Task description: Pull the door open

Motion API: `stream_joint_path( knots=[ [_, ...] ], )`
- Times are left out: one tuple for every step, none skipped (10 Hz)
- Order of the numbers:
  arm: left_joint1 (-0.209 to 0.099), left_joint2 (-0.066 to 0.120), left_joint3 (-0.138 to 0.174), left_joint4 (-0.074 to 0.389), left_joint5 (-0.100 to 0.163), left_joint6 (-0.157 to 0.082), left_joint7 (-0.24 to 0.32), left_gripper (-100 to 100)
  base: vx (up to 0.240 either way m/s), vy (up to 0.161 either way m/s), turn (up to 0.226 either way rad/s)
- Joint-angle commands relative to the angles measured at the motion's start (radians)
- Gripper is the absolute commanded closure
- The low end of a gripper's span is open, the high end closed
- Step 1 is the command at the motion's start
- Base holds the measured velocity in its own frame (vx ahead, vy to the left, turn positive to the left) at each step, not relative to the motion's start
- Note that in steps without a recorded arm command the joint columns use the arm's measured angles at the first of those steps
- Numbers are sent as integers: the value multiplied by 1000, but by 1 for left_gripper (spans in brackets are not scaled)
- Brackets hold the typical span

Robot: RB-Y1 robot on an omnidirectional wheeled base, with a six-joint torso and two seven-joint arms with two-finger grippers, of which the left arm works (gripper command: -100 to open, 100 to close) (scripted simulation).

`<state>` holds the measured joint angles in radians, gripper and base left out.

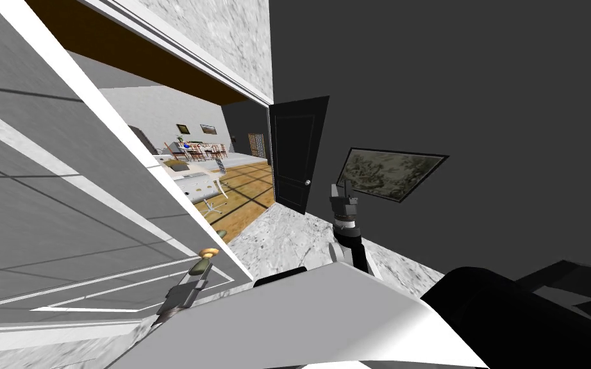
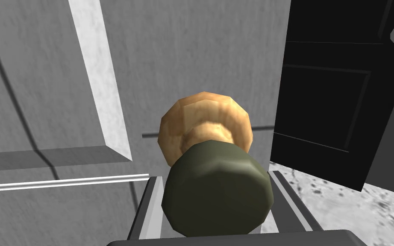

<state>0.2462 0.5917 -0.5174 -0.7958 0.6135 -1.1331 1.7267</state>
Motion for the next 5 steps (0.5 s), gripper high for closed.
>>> stream_joint_path(
  knots=[
    [9,11,-18,4,0,-26,11,100,-159,103,-156],
    [10,17,-29,11,1,-41,18,100,-195,78,-149],
    [12,23,-38,17,1,-55,24,100,-234,57,-139],
    [13,28,-47,23,2,-67,30,100,-218,59,-121],
    [14,34,-56,29,2,-81,36,100,-199,56,-114]
  ],
)
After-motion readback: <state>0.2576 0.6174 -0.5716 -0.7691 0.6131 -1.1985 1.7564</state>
